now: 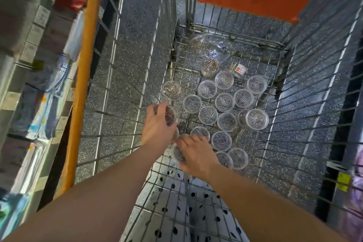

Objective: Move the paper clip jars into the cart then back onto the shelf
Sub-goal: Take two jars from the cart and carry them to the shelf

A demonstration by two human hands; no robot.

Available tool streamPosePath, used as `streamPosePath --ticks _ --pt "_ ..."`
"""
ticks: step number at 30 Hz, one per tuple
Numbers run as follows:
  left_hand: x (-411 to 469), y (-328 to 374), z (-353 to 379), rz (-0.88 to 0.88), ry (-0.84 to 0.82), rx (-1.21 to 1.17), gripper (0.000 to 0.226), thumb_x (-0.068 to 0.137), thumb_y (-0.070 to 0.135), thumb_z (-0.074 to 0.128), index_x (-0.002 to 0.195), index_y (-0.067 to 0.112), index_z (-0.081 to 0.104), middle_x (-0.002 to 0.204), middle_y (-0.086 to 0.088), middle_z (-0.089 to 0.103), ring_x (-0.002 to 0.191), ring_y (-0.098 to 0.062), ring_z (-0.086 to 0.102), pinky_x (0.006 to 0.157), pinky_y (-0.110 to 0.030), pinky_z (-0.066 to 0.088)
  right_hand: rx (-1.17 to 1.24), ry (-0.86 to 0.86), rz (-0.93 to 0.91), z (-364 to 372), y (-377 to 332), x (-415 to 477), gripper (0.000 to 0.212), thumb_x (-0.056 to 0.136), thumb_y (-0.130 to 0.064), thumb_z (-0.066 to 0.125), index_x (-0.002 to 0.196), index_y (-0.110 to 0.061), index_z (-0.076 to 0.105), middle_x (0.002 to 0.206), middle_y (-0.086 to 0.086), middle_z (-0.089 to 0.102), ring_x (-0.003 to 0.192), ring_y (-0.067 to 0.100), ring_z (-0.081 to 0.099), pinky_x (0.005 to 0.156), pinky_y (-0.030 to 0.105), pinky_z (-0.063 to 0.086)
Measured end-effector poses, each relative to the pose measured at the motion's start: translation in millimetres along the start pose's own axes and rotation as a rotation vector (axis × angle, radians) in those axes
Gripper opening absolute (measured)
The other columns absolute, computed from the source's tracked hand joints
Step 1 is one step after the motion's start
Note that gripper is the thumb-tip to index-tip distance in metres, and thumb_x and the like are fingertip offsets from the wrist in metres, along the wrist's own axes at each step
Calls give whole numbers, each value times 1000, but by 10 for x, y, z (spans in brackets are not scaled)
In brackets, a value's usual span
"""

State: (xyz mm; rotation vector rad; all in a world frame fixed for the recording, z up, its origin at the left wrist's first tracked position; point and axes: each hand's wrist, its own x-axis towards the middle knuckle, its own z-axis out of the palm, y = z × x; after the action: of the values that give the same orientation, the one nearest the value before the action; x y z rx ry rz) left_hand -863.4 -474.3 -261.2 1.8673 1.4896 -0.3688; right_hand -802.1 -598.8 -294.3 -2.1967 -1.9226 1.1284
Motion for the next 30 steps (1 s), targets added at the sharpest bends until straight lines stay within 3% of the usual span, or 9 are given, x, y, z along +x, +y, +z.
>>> streamPosePath --ticks 4,7,9,13,18,22,24,28,30 --pt "-10 -30 7 31 18 30 66 83 16 65 136 36 31 139 -4 27 110 -24 52 89 -39 48 120 139 266 -86 141 131 64 87 -44 58 140 -21 31 138 0 43 126 22 42 110 38 29" --pt "-2 -56 36 25 1 28 66 83 17 66 137 36 32 139 -4 27 112 -25 52 91 -43 47 224 199 359 -293 292 189 52 91 -36 54 136 -17 36 128 -1 49 120 21 46 107 34 35" --pt "5 -69 44 15 -3 26 68 81 18 67 136 36 32 138 -3 27 113 -26 52 92 -46 47 235 189 414 -398 355 230 49 94 -29 47 139 -16 35 132 0 48 125 22 42 108 35 34" --pt "7 -74 57 15 -11 21 67 82 17 67 137 34 33 137 -2 29 114 -23 49 94 -43 45 148 169 327 -450 358 170 50 93 -34 33 141 -19 33 141 1 41 132 21 33 112 37 25" --pt "7 -114 84 3 -29 34 67 83 17 66 138 35 31 140 0 26 117 -23 47 96 -41 43 -99 -69 5 -98 169 89 47 92 -19 48 138 -18 38 142 8 40 132 26 33 109 43 25" --pt "15 -130 105 -23 -49 51 70 82 19 67 139 35 30 140 -2 26 114 -24 50 94 -41 46 -99 -117 93 44 65 93 64 91 -20 54 145 -15 21 146 10 31 139 29 21 112 44 19" --pt "18 -127 111 -25 -50 52 69 82 19 67 138 35 31 140 -2 26 114 -24 50 93 -42 47 -82 -76 116 63 26 79 62 91 -18 54 144 -14 21 148 9 31 141 27 18 114 44 16" --pt "-8 -114 104 5 -36 63 68 82 19 67 138 34 31 139 -2 27 112 -24 51 91 -41 47 71 -13 231 72 23 40 46 95 -27 47 138 -19 34 142 1 41 135 20 31 114 39 17" --pt "-36 -96 93 32 -28 66 67 82 20 66 137 34 32 138 -2 29 113 -23 50 93 -42 46 96 17 269 65 52 -7 53 90 -39 52 136 -20 34 136 -1 44 128 19 36 111 36 21"
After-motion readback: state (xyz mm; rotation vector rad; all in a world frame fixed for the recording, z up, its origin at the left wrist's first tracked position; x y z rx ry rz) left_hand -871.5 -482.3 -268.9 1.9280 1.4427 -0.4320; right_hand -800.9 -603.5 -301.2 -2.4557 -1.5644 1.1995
